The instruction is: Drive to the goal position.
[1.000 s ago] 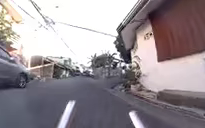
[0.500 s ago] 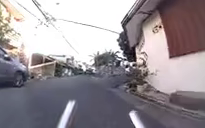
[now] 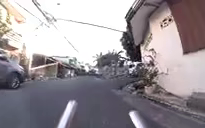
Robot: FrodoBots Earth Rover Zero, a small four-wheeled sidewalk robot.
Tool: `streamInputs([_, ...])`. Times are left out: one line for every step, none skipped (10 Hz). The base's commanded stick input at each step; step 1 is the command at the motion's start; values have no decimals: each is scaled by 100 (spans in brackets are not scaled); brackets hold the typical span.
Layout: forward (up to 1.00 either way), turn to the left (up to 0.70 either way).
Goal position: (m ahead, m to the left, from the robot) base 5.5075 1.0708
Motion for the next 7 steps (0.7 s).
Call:
streamInputs([85,-34])
streamInputs([85,-34])
streamInputs([85,-34])
streamInputs([85,-34])
streamInputs([85,-34])
streamInputs([85,-34])
streamInputs([85,-34])
